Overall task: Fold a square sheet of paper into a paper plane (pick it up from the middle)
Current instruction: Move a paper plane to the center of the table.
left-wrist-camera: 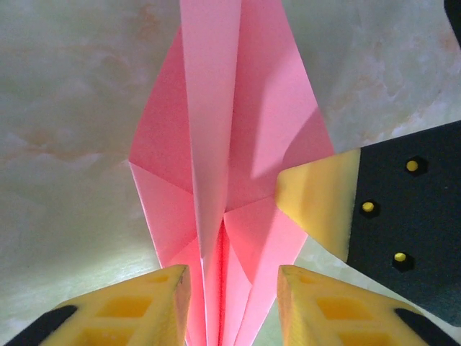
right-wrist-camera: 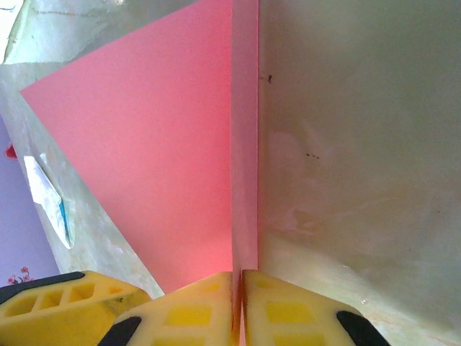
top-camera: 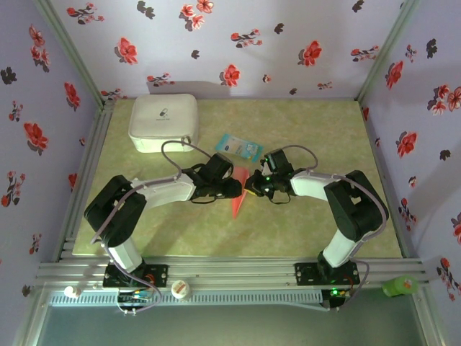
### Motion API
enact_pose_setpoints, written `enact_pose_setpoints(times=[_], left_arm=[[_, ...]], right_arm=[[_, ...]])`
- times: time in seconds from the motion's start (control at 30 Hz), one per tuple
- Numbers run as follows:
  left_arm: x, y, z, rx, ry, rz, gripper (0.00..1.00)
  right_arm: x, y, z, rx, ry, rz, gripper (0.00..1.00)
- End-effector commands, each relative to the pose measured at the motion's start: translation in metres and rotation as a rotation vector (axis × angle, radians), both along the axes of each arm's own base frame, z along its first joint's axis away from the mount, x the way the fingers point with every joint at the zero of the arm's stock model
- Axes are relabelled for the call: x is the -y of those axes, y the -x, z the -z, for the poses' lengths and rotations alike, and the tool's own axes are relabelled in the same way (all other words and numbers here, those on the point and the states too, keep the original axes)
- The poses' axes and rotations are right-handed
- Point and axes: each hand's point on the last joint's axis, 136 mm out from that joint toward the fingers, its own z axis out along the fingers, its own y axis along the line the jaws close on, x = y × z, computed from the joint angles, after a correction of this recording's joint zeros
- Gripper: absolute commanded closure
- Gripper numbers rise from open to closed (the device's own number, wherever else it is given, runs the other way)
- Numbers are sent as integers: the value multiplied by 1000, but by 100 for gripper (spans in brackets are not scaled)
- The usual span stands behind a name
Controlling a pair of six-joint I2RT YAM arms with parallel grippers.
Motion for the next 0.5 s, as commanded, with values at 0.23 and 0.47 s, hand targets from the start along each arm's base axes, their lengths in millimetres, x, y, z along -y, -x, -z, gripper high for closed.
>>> enact_pose_setpoints(times=[0.23,0.47], left_arm=[[0,7,10,-53,31,-22,58],[-8,11,17,-65,11,-39,57]], right_arm=[[-2,-4,-1,9,11,-1,89],[-1,-4,-2,14,11,2,89]])
